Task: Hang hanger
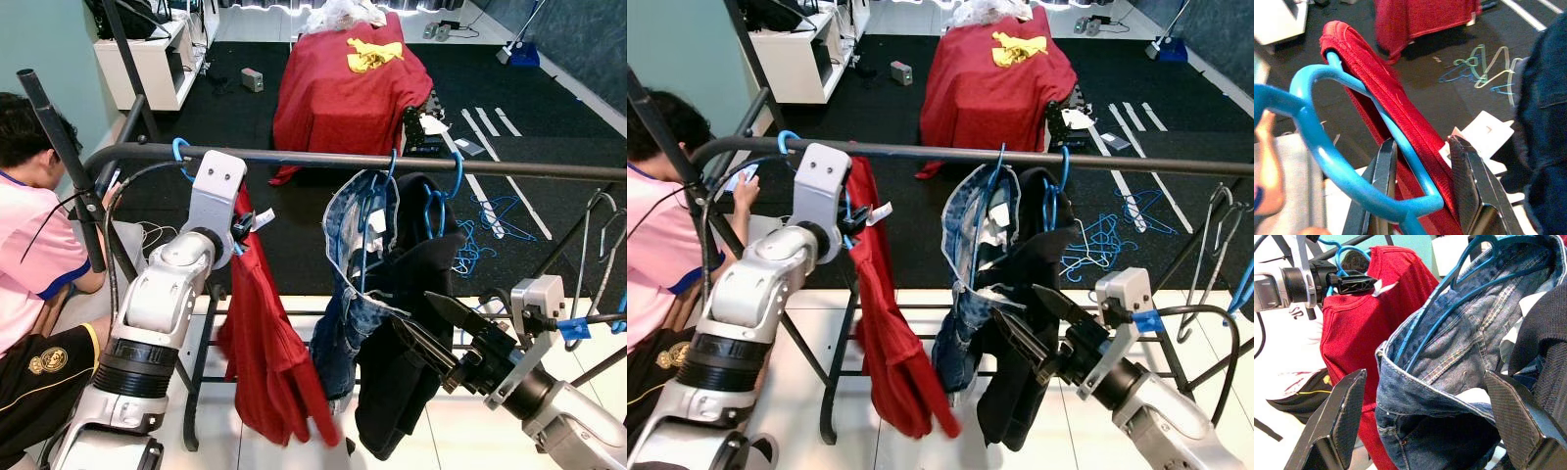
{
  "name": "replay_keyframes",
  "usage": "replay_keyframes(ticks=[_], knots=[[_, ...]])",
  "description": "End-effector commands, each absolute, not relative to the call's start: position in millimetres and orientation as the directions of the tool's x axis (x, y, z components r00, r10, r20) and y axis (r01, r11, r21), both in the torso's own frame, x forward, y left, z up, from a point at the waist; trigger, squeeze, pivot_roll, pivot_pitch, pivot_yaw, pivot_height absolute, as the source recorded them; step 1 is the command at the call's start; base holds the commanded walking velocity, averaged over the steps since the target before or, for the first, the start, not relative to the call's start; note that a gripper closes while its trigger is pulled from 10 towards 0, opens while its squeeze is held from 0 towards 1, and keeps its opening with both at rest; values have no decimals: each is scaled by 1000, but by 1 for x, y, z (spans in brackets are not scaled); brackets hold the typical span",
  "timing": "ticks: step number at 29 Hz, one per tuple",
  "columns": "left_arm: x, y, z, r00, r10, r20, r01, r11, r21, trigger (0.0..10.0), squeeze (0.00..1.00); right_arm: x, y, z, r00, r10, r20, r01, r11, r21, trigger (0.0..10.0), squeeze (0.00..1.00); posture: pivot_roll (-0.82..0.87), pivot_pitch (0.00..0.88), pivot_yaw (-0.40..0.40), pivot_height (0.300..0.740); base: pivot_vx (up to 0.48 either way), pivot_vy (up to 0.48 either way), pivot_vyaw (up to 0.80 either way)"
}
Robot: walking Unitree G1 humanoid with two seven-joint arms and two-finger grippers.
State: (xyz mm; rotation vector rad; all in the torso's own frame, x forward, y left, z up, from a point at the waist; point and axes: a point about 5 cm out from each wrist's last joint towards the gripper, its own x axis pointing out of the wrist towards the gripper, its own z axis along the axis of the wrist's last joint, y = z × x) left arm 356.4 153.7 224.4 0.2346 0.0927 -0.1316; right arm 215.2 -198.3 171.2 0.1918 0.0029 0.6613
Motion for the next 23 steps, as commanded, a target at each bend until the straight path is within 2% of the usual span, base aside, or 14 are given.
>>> replay_keyframes(ticks=[1, 4, 8, 9, 11, 13, 14, 15, 16, 17, 19, 20, 22, 23], knots=[[358, 168, 220, 989, -77, -128, 106, 965, 241, 0, 0, 213, -199, 172, 790, 611, 52, -610, 773, 175, 10000, 0, -92, 160, 12, 740, 0, 0, 0], [358, 168, 220, 989, -77, -128, 106, 965, 241, 0, 0, 213, -199, 172, 790, 611, 52, -610, 773, 175, 10000, 0, -92, 160, 12, 740, 0, 0, 0], [356, 182, 223, 993, -54, -107, 84, 950, 300, 0, 0, 214, -197, 171, 786, 616, 53, -614, 769, 176, 10000, 0, -84, 161, 8, 740, 0, 0, 0], [355, 178, 232, 989, -137, -47, 145, 940, 310, 0, 0, 214, -197, 171, 785, 617, 53, -616, 768, 177, 10000, 0, -85, 163, 4, 740, 0, 0, 0], [355, 178, 232, 989, -137, -47, 145, 940, 310, 0, 0, 214, -197, 171, 785, 617, 53, -616, 768, 177, 10000, 0, -85, 163, 4, 740, 0, 0, 0], [346, 185, 256, 948, -313, 54, 267, 876, 401, 0, 0, 214, -198, 172, 785, 617, 50, -616, 768, 175, 10000, 0, -86, 166, 5, 740, 0, 0, 0], [346, 185, 256, 948, -313, 54, 267, 876, 401, 0, 0, 214, -198, 172, 785, 617, 50, -616, 768, 175, 10000, 0, -86, 166, 5, 740, 0, 0, 0], [338, 192, 263, 911, -408, 64, 343, 833, 435, 2745, 0, 214, -198, 172, 786, 616, 49, -614, 769, 174, 10000, 0, -83, 165, 3, 740, 0, 0, 0], [330, 201, 267, 883, -466, 50, 391, 792, 469, 2902, 0, 214, -198, 171, 786, 617, 48, -614, 769, 175, 10000, 0, -78, 167, 1, 740, 0, 0, 0], [323, 207, 269, 863, -503, 35, 425, 764, 486, 4196, 0, 214, -198, 171, 784, 618, 46, -616, 768, 176, 10000, 0, -76, 166, 0, 740, 0, 0, 0], [323, 207, 269, 863, -503, 35, 425, 764, 486, 4196, 0, 214, -198, 171, 784, 618, 46, -616, 768, 176, 10000, 0, -76, 166, 0, 740, 0, 0, 0], [318, 211, 270, 847, -532, 22, 450, 737, 504, 10000, 0, 215, -197, 170, 782, 621, 46, -618, 766, 178, 10000, 0, -74, 164, -5, 740, 0, 0, 0], [318, 211, 270, 847, -532, 22, 450, 737, 504, 10000, 0, 215, -197, 170, 782, 621, 46, -618, 766, 178, 10000, 0, -74, 164, -5, 740, 0, 0, 0], [312, 215, 267, 833, -554, -9, 478, 709, 519, 10000, 0, 215, -196, 170, 779, 626, 45, -622, 762, 178, 10000, 0, -74, 164, -5, 740, 0, 0, 0]])
